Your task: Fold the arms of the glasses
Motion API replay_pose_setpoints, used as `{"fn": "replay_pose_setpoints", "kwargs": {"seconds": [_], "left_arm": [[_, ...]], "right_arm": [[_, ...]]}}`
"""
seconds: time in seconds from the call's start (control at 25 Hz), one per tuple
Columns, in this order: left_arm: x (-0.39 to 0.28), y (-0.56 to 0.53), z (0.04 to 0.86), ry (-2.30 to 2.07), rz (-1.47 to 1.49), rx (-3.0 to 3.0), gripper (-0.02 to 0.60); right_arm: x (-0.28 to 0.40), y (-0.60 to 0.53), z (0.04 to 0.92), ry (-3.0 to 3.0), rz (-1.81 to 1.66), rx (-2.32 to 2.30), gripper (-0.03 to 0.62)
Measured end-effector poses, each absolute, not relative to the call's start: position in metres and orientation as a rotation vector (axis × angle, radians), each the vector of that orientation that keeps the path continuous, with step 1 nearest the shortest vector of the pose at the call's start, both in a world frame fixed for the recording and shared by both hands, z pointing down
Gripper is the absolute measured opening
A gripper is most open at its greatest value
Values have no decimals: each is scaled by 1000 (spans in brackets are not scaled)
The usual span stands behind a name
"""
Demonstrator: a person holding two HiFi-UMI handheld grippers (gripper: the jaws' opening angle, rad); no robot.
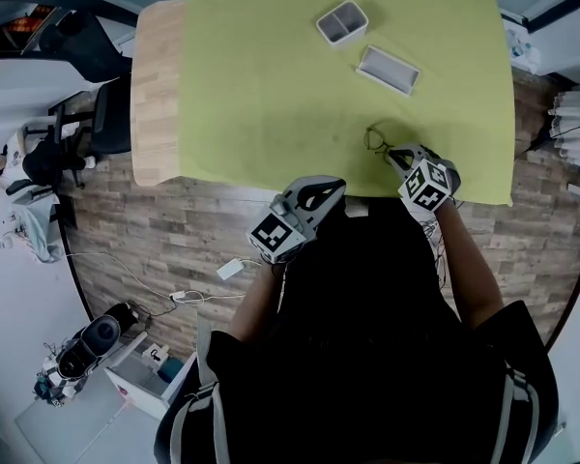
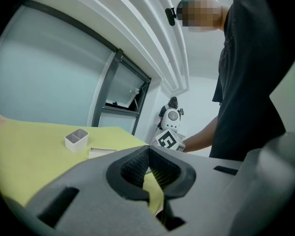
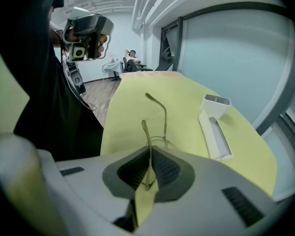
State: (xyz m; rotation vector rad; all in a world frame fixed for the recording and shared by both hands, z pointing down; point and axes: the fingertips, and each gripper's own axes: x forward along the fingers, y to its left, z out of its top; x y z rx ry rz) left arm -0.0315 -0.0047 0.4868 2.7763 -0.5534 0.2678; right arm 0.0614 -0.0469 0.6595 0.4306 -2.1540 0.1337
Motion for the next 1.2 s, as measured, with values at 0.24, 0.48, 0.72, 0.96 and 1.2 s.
{"fn": "replay_pose_setpoints", "kwargs": {"seconds": [0.24,0.48,0.72,0.96,1.2], "left_arm": [[-36,-8,488,-562,283,2767,18],[-36,-12,483,-588,264,2735,18],[-39,-14,481,-614,268,2728,18],[-43,-12,484,-612,272,2719,18],[-43,-11,484,-630,254,2678,18]], "right_arm": [[54,-58,668,-2153,141,420,32],[45,-61,678,-2155,159,385,32],[36,-60,693,-2143,194,350,32],[30,-65,703,-2132,199,316,32],[29,-64,712,-2125,212,301,32]]}}
